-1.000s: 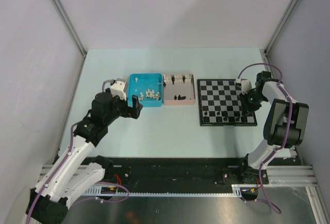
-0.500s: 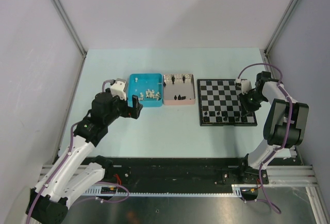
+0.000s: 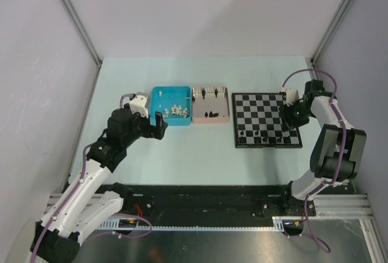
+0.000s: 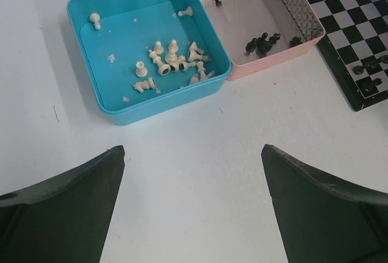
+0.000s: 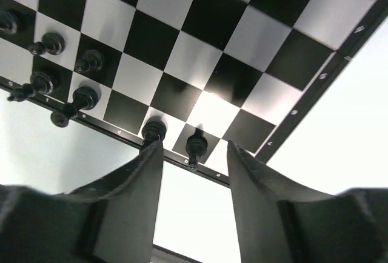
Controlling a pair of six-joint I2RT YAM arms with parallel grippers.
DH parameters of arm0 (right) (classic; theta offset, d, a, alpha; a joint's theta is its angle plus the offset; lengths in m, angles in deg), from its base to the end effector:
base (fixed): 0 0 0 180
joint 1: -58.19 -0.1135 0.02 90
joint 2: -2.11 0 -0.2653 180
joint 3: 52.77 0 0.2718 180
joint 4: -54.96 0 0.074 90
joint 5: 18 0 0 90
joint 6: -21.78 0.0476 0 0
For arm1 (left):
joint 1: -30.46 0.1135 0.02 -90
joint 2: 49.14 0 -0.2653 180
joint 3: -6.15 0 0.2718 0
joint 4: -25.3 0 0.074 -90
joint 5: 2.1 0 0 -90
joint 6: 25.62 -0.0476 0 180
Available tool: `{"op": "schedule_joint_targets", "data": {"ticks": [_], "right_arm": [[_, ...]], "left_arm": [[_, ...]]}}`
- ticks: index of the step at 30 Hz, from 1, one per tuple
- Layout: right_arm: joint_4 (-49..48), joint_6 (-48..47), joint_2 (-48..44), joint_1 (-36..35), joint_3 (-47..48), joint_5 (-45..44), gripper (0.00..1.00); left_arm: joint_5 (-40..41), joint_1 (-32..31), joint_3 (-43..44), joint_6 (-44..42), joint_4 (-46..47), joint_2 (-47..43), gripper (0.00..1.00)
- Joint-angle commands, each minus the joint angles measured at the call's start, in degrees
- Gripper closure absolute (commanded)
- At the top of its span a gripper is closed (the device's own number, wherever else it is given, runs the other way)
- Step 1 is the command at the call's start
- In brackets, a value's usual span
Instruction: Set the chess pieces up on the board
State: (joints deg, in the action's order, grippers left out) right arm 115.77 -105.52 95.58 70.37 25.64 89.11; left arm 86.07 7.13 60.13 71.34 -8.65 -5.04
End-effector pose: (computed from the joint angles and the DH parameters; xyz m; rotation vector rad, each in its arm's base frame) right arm 0.3233 -0.0554 0.1918 -0.6563 2.7070 0.2360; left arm 0.1906 -0.0839 0.2952 0.3067 1.9864 -0.3715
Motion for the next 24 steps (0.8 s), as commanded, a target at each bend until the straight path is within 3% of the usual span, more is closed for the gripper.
{"op": "schedule_joint_targets", "data": {"ticks": [1, 3, 4, 6, 7, 12, 15, 19, 24], "right_arm": [[-2.43, 0.47, -5.74, -1.81, 4.22, 3.28, 0.39], [-3.93, 1.00, -7.07, -4.88, 5.80, 4.16, 0.30], [-4.80, 1.44, -8.47, -6.02, 6.24, 4.43, 0.17], [-8.23, 2.05, -9.62, -10.33, 6.86, 5.39, 0.03], [-11.02, 2.23, -10.41, -11.91, 6.95, 7.05, 0.00], [-18.16, 6.36, -7.53, -22.26, 9.92, 15.23, 0.00], [-18.52, 13.46, -0.06, -27.72, 18.33, 17.34, 0.10], [-10.91, 21.29, 13.46, -32.82, 33.08, 18.05, 0.32], [-7.80, 24.02, 24.29, -38.19, 41.66, 12.35, 0.37]], "left_arm": [[-0.28, 0.39, -0.01, -1.51, 0.62, -1.56, 0.00], [-0.02, 0.39, 0.16, -1.60, 0.62, -1.99, 0.00], [0.24, 0.39, 0.08, -1.69, 0.62, -2.17, 0.00], [0.94, 0.39, 0.16, -1.60, 0.89, -2.09, 0.00], [1.03, 0.39, 0.16, -1.69, 0.89, -2.08, 0.00], [1.30, 0.39, 0.60, -0.99, 1.06, -0.68, 0.00], [0.77, 0.39, 0.60, 0.16, 1.06, 0.46, 0.00], [-0.98, 0.39, 0.43, 3.48, 1.06, 2.22, 0.00], [-3.27, 0.39, -0.36, 7.10, 1.15, 4.33, 0.00]]}}
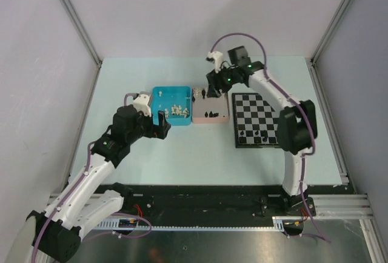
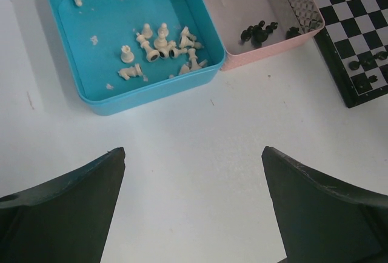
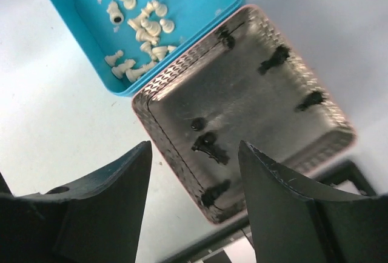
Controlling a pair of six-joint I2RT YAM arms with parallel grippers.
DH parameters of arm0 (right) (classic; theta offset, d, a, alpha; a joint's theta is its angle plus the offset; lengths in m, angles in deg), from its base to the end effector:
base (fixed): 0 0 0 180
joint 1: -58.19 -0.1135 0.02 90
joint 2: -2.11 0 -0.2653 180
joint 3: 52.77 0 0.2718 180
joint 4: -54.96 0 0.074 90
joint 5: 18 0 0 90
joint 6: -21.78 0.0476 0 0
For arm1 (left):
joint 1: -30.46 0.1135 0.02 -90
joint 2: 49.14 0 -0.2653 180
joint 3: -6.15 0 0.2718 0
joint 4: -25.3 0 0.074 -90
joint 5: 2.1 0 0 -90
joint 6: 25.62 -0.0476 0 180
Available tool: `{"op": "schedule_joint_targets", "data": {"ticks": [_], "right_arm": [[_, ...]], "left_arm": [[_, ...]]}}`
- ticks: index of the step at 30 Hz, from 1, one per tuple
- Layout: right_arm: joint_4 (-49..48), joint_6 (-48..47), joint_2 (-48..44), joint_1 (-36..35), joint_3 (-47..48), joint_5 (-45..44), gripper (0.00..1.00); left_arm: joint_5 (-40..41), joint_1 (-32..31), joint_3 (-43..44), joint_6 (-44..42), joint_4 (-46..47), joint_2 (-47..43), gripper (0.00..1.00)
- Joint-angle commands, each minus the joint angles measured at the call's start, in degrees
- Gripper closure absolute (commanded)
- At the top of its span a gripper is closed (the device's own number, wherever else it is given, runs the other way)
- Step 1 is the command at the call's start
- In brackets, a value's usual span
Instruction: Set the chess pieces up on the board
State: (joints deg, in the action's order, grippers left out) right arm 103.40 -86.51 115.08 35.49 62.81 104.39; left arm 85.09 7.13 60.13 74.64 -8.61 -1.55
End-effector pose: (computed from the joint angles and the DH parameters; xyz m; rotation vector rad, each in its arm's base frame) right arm 0.4280 0.2067 0.2882 -1.0610 2.0631 0.7046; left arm 0.2001 -0.0889 0.2835 0.2669 2.0589 -0.4126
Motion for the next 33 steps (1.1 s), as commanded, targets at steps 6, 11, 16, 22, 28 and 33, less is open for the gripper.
{"op": "schedule_joint_targets", "data": {"ticks": [6, 11, 16, 22, 28, 33], "right_arm": [[5.71, 7.38, 12.79, -4.55, 9.84, -9.52, 0.48], [10.28, 6.86, 17.89, -4.90, 12.40, -10.41, 0.50], [10.46, 6.42, 18.17, -4.99, 11.17, -11.90, 0.50], [10.90, 6.33, 19.22, -5.16, 10.64, -11.64, 0.50], [10.99, 7.12, 21.15, -5.16, 11.78, -10.59, 0.54], [11.34, 7.12, 21.68, -5.16, 13.01, -10.23, 0.76]], "left_arm": [[-1.85, 0.39, -0.80, 4.94, 1.11, 2.58, 0.00], [-2.11, 0.39, -0.80, 4.68, 1.11, 4.61, 0.00], [-2.02, 0.39, -1.07, 4.68, 1.11, 4.88, 0.00], [-2.11, 0.39, -1.15, 4.77, 1.28, 4.79, 0.00], [-2.29, 0.39, -1.15, 4.86, 1.55, 5.05, 0.00], [-2.46, 0.39, -1.16, 5.03, 1.55, 5.32, 0.01]]}}
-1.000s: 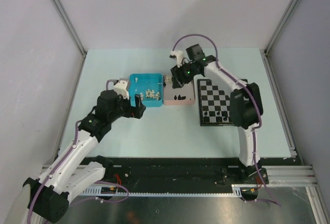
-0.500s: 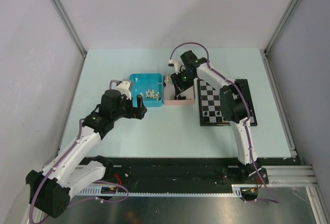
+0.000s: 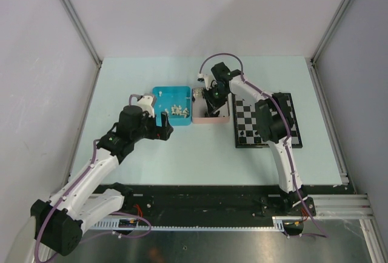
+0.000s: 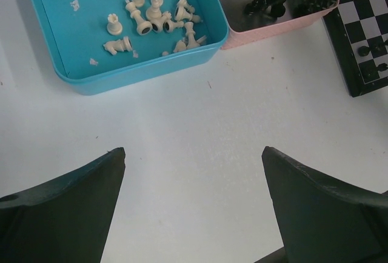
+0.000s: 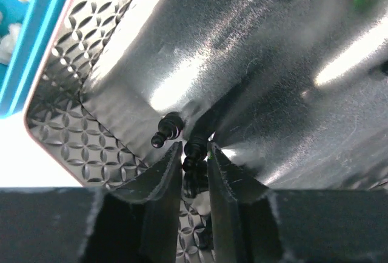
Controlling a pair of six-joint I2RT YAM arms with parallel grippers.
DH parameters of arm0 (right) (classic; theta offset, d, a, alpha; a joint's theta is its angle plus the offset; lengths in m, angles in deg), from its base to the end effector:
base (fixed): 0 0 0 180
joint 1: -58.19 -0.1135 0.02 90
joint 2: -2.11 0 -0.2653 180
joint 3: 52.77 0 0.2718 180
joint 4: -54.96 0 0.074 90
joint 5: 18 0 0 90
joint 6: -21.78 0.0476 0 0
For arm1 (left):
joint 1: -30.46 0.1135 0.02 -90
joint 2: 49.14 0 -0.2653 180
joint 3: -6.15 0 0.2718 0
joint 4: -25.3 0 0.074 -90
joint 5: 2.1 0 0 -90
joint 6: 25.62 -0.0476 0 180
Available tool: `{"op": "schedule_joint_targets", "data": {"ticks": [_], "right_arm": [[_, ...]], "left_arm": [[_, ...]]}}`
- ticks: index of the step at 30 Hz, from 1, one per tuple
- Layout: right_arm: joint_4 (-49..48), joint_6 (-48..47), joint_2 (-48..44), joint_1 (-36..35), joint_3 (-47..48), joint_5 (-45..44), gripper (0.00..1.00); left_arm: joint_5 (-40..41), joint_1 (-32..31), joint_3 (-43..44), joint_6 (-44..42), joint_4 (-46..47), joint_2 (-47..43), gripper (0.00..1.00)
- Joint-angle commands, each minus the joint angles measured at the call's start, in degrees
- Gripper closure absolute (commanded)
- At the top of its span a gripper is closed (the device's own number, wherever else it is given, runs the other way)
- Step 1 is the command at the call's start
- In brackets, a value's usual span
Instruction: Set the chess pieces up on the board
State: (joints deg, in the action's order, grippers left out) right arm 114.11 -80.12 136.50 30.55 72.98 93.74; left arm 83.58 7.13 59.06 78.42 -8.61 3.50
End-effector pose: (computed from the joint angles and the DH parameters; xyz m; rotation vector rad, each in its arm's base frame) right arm 0.4516 0.2564 0.1528 -1.0278 2.5530 0.5970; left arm 0.2115 -0.0951 0.2584 0.2216 2.1806 -0.4544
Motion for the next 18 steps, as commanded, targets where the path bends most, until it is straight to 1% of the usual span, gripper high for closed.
{"op": "schedule_joint_targets", "data": {"ticks": [1, 2, 3, 6, 13, 18], "right_arm": [[0.54, 0.48, 0.09, -0.22, 2.85, 0.67, 0.80], [0.54, 0.30, -0.52, -0.22, 2.94, 0.85, 0.83], [0.02, 0.13, -0.96, -0.22, 2.85, 0.76, 0.89], [-2.08, -0.40, -3.16, 0.04, 2.85, 1.03, 0.94], [-3.94, -0.05, -5.71, 1.71, 7.15, 4.54, 0.97], [-5.17, 1.70, -6.50, 2.85, 7.25, 8.66, 0.98]], "left_arm": [[-0.87, 0.39, -0.08, 1.25, 1.55, 0.35, 0.00], [-0.96, 0.39, -0.08, 1.25, 1.63, 0.27, 0.00], [-0.87, 0.39, -0.08, 1.42, 1.55, 0.35, 0.00], [-0.96, 0.39, -0.08, 1.42, 1.63, 0.18, 0.00], [-1.66, 0.39, -0.08, 2.13, 1.90, -0.26, 0.00], [-3.24, 0.39, -0.52, 3.62, 3.04, -0.26, 0.00]]}}
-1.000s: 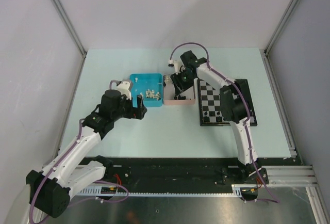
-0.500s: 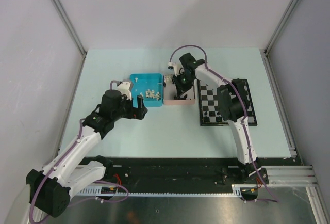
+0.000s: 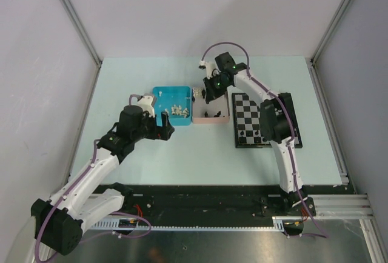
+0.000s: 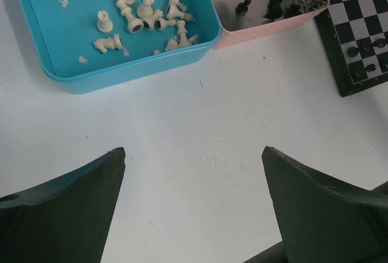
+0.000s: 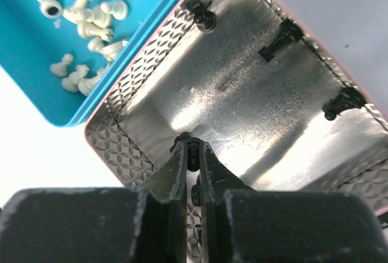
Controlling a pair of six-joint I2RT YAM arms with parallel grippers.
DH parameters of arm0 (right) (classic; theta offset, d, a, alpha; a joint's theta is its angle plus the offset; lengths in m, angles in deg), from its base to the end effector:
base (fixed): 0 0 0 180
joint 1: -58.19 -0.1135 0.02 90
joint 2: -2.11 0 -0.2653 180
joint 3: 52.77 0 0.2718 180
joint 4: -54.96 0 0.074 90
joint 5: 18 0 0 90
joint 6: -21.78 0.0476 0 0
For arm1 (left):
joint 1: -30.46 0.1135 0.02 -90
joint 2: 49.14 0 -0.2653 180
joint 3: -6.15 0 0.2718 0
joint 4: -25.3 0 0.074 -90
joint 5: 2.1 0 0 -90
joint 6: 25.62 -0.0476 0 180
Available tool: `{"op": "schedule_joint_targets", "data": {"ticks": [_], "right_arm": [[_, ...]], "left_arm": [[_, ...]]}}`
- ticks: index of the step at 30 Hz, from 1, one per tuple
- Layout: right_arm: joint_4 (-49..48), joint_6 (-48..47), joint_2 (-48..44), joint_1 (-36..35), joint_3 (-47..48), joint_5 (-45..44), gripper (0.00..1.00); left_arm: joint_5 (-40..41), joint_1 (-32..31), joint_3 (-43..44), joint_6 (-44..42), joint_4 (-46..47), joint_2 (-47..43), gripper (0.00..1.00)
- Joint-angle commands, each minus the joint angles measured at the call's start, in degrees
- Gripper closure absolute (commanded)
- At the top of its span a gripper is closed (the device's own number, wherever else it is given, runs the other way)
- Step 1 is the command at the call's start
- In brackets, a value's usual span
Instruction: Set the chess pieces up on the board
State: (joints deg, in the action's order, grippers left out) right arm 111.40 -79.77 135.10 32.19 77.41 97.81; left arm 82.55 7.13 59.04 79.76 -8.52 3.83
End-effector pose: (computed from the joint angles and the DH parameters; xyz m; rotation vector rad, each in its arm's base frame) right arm 0.4692 0.2519 0.1938 -0.9868 2.3966 0.6774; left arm 0.2120 -0.0963 0.2572 0.2071 2.1910 -0.4855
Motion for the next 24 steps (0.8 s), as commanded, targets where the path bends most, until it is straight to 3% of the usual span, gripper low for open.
{"op": "schedule_joint_targets", "data": {"ticks": [1, 6, 13, 18, 24], "right_arm": [[-2.55, 1.62, -5.11, 1.30, 2.63, 5.13, 0.98], [-3.43, 1.80, -5.72, 1.39, 1.76, 6.54, 0.97], [-5.09, -3.47, -10.37, 1.48, -4.65, 1.09, 0.96], [-2.03, -8.13, -18.35, 2.18, -9.92, 1.97, 0.95], [0.26, -14.63, -32.41, 5.34, -25.82, -0.22, 0.94]], "left_arm": [[-2.39, 0.39, -0.50, 2.38, 2.87, -0.59, 0.00], [-3.71, 0.39, -0.59, 3.87, 3.66, -0.32, 0.00], [-3.89, 0.39, -0.85, 4.22, 3.83, -1.03, 0.00], [-3.89, 0.39, -0.50, 3.26, 3.74, -1.29, 0.00], [-3.01, 0.39, 0.46, -0.52, 3.39, -1.91, 0.00]]}}
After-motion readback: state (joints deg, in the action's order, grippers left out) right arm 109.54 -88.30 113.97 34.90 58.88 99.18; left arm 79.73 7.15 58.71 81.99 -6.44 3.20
